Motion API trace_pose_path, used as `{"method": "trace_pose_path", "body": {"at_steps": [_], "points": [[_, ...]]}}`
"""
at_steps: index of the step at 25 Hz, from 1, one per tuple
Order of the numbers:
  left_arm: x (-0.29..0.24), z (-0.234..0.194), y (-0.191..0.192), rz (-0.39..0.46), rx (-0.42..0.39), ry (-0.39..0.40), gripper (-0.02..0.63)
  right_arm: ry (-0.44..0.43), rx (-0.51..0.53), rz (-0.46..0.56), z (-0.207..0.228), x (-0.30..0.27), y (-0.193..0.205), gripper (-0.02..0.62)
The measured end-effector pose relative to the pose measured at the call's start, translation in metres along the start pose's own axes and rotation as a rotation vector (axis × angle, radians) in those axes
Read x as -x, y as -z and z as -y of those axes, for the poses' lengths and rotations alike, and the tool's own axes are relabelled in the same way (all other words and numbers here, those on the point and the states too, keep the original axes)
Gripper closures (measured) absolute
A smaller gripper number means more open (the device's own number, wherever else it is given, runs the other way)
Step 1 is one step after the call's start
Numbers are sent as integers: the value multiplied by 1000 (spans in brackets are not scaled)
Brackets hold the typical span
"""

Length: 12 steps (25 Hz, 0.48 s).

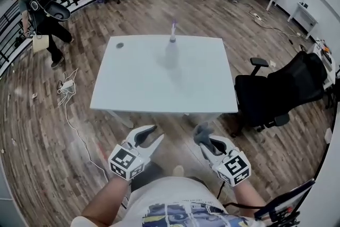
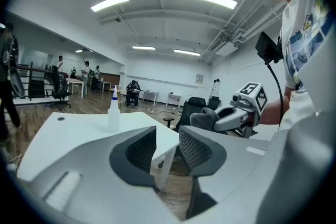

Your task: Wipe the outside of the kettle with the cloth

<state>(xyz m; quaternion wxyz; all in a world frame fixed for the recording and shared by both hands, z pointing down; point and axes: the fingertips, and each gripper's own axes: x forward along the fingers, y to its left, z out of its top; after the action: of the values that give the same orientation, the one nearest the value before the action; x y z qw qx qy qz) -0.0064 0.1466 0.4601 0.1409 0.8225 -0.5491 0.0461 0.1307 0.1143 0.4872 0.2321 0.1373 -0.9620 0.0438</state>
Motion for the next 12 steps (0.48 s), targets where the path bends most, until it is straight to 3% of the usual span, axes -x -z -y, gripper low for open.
{"method": "trace_pose_path", "body": {"at_steps": [6, 12], "points": [[-58, -82, -29, 10, -18, -55, 441, 38, -24, -3, 51, -42, -20, 515], [-128, -143, -47, -29, -26, -9, 391, 133, -78, 5, 99, -67, -52, 515]]}}
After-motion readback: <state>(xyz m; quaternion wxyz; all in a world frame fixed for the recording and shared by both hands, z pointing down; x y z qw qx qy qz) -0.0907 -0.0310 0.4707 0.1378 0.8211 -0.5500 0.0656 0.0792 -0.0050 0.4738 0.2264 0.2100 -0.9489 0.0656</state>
